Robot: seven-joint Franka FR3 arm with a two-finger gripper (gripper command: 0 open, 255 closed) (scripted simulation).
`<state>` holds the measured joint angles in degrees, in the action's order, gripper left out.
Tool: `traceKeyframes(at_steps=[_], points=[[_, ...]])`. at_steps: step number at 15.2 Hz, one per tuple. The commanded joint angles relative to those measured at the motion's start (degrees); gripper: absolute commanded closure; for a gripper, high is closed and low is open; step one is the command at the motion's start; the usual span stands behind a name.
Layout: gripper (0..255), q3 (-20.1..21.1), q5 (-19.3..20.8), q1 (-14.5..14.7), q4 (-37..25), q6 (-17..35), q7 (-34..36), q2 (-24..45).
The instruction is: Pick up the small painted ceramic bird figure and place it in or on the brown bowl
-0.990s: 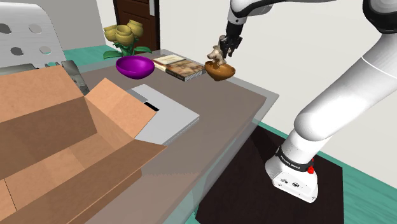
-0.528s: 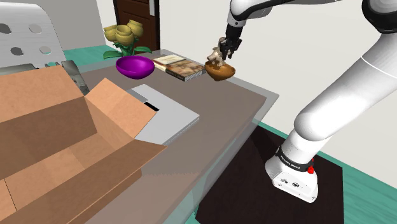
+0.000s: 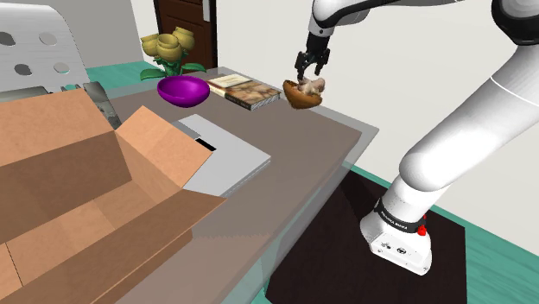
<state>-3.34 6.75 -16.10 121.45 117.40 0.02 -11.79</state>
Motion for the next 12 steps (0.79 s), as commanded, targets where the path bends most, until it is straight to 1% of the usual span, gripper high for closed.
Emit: traceKeyframes(at_steps=[1,4,12], points=[[0,0.12,-0.07,0.08,-1.31,-1.90,-0.03,-0.58],[0,0.47,-0.26,0.29,-5.37,-7.20,-0.10,-1.80],[0,0.47,-0.26,0.29,-5.37,-7.20,-0.10,-1.80]])
